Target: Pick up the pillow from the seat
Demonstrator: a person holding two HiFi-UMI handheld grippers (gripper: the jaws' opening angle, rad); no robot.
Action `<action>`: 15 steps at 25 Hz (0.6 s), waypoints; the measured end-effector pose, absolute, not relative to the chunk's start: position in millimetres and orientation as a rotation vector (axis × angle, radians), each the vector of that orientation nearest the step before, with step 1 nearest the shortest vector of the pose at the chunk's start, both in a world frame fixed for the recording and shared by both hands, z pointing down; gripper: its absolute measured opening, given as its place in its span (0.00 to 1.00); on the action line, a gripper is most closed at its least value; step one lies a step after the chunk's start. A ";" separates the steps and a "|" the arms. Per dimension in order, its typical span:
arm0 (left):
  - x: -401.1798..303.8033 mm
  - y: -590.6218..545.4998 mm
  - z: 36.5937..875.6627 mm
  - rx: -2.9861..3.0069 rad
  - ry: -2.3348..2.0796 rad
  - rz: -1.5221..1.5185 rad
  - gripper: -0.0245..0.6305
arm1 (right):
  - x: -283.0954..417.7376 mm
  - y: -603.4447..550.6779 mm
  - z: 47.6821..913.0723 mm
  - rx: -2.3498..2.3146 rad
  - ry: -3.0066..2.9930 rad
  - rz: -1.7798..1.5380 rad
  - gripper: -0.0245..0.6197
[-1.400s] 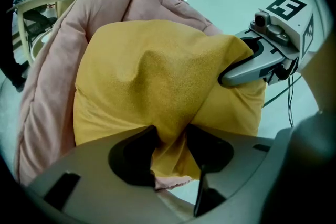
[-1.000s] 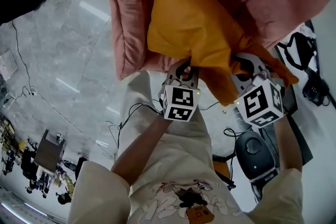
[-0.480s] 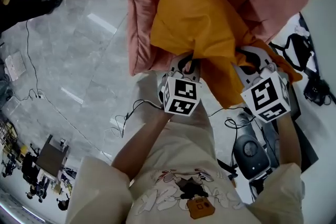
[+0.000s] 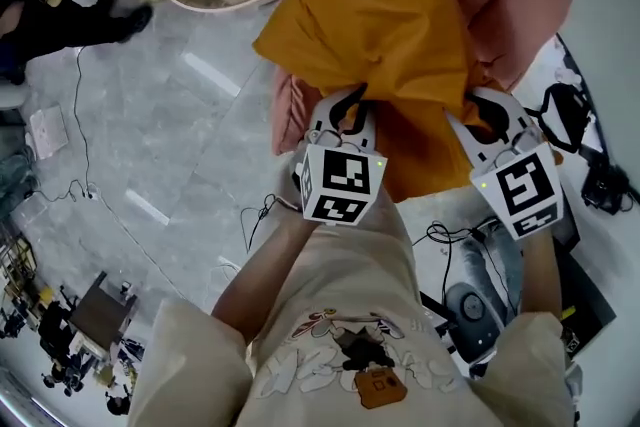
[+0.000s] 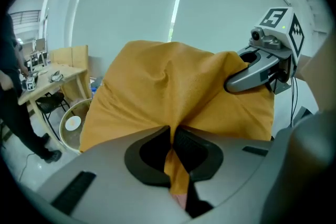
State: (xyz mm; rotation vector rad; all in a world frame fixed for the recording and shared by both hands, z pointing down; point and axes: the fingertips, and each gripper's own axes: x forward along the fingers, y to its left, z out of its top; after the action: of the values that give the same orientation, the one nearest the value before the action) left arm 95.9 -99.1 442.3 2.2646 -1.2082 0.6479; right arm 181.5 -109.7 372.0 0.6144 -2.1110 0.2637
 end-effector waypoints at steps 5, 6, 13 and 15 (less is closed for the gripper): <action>72.1 -107.5 401.7 2.304 -1.255 0.640 0.07 | 161.9 -113.6 335.0 0.691 -2.166 0.219 0.18; 69.3 -107.2 393.8 2.310 -1.260 0.634 0.07 | 160.0 -112.2 328.2 0.705 -2.176 0.217 0.18; 39.9 -103.2 335.3 2.397 -1.283 0.621 0.07 | 135.5 -96.4 279.4 0.826 -2.265 0.208 0.18; 34.8 -103.1 316.0 2.435 -1.287 0.620 0.07 | 131.3 -91.6 264.0 0.875 -2.287 0.199 0.18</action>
State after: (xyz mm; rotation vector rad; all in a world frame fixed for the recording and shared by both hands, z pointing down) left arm 34.8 -103.1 316.0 2.4350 -1.2870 0.6202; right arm 131.3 -91.6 264.0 0.8751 -2.2874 0.1995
